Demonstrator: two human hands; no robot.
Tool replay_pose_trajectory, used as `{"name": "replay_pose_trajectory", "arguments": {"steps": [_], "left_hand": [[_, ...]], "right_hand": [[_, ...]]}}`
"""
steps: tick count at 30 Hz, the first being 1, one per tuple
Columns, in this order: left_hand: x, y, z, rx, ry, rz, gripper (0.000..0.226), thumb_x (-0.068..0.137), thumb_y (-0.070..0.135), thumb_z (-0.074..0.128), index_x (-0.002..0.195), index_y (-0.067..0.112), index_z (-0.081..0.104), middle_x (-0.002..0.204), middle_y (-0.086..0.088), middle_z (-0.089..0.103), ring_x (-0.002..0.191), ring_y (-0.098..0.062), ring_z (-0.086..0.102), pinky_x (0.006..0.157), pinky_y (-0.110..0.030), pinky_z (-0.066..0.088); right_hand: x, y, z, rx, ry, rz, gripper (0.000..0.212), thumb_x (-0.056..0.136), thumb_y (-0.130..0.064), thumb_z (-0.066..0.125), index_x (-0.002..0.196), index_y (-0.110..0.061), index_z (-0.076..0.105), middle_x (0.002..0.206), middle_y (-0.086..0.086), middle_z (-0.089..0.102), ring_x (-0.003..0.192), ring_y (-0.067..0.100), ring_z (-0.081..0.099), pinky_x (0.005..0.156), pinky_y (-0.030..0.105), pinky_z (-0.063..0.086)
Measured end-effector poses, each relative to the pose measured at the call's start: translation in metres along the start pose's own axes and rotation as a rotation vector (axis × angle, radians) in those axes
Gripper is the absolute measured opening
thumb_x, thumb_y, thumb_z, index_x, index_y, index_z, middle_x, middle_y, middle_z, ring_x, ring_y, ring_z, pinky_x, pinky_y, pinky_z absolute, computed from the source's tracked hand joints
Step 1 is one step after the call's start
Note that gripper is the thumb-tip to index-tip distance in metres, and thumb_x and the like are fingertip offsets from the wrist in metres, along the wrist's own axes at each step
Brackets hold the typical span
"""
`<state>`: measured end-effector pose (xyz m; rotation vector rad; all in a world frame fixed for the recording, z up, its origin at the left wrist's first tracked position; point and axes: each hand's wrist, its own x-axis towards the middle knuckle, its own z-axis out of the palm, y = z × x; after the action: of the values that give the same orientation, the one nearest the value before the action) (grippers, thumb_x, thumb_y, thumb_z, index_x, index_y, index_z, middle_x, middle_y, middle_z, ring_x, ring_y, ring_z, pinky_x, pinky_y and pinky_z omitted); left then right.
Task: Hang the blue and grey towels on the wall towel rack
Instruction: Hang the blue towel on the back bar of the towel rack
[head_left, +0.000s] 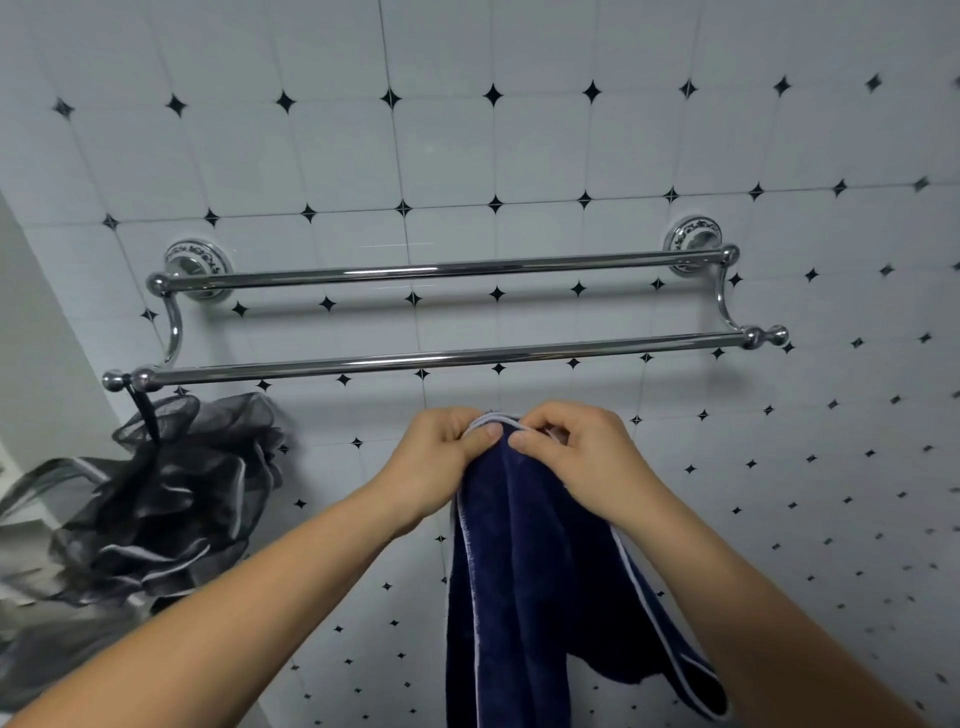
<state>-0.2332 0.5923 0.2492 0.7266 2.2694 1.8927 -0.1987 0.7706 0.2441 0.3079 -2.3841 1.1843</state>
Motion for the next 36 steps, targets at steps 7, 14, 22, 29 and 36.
{"name": "replay_pose_trajectory", "arguments": {"steps": [7,14,22,29,36], "left_hand": [[0.016,0.025,-0.016,-0.134,0.143,0.083,0.025,0.098,0.009,0.052,0.084,0.009,0.072,0.074,0.003,0.074,0.068,-0.009,0.067,0.063,-0.018,0.051],[0.014,0.015,-0.036,-0.057,0.179,0.087,0.022,0.097,0.011,0.055,0.087,0.011,0.075,0.082,-0.001,0.077,0.074,-0.012,0.069,0.068,-0.021,0.054],[0.006,-0.031,-0.075,-0.060,0.395,-0.125,0.028,0.096,0.016,0.058,0.074,0.016,0.074,0.069,0.004,0.073,0.064,-0.011,0.062,0.063,-0.024,0.050],[0.011,-0.044,-0.094,0.053,0.495,-0.142,0.023,0.095,0.017,0.060,0.076,0.016,0.072,0.080,-0.005,0.070,0.072,-0.017,0.059,0.072,-0.030,0.049],[0.011,-0.058,-0.094,0.085,0.495,-0.200,0.024,0.096,0.020,0.059,0.078,0.013,0.072,0.073,-0.002,0.065,0.067,-0.017,0.054,0.061,-0.025,0.047]], "right_hand": [[-0.032,0.051,-0.001,-0.473,-0.477,0.113,0.050,0.070,-0.071,0.057,0.093,-0.028,0.064,0.090,-0.005,0.063,0.076,0.015,0.060,0.065,0.030,0.047],[-0.072,0.118,-0.023,-0.582,-0.749,0.327,0.061,0.068,-0.069,0.061,0.106,-0.023,0.068,0.092,-0.004,0.072,0.081,0.014,0.067,0.076,0.034,0.056],[-0.045,0.118,-0.077,0.123,-0.072,0.301,0.021,0.071,-0.004,0.083,0.068,-0.024,0.076,0.066,-0.003,0.072,0.062,0.008,0.065,0.061,0.017,0.049],[-0.028,0.088,-0.083,-0.264,-0.370,0.088,0.033,0.080,-0.013,0.077,0.103,-0.035,0.069,0.080,-0.026,0.065,0.067,-0.008,0.057,0.061,0.008,0.041],[-0.011,0.078,-0.086,-1.007,-0.427,0.007,0.037,0.083,-0.059,0.061,0.080,-0.022,0.061,0.083,-0.004,0.059,0.079,0.017,0.055,0.065,0.030,0.044]]}}
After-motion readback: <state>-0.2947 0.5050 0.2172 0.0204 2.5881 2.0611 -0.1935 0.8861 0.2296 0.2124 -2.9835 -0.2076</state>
